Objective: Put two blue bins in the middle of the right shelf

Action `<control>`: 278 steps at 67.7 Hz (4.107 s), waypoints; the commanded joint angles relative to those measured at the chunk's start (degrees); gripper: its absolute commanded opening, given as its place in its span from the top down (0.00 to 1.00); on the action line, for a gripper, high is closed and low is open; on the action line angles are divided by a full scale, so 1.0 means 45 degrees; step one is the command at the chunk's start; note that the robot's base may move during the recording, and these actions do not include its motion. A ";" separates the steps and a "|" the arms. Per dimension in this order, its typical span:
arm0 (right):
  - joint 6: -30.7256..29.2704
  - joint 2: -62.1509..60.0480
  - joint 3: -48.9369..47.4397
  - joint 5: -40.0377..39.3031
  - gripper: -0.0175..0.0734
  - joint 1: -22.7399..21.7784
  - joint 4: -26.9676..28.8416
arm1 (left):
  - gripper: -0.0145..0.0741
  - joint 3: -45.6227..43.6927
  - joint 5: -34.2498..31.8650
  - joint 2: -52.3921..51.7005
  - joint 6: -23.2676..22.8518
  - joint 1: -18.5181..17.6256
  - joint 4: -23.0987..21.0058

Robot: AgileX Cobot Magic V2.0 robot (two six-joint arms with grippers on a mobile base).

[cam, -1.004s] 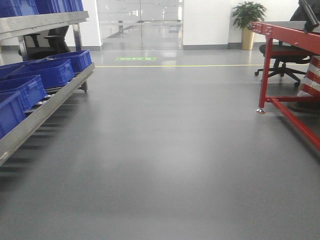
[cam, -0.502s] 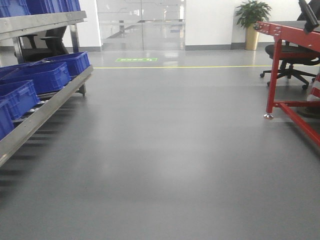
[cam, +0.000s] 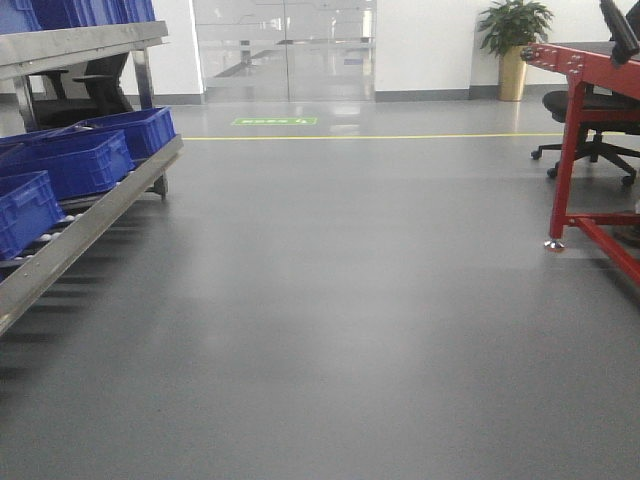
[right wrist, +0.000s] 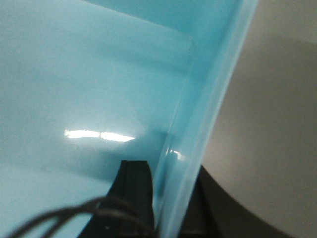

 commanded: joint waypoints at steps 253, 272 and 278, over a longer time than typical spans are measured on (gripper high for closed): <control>-0.0394 0.0178 -0.0106 -0.0634 0.98 0.0084 0.0798 | 0.96 -0.0170 -0.0912 -0.0089 -0.0005 -0.0194 -0.1070; -0.0394 0.0178 -0.0106 -0.0634 0.98 0.0084 0.0798 | 0.96 -0.0170 -0.0912 -0.0089 -0.0005 -0.0194 -0.0937; -0.0394 0.0178 -0.0106 -0.0634 0.98 0.0084 0.0798 | 0.96 -0.0170 -0.0912 -0.0089 -0.0005 -0.0194 -0.0869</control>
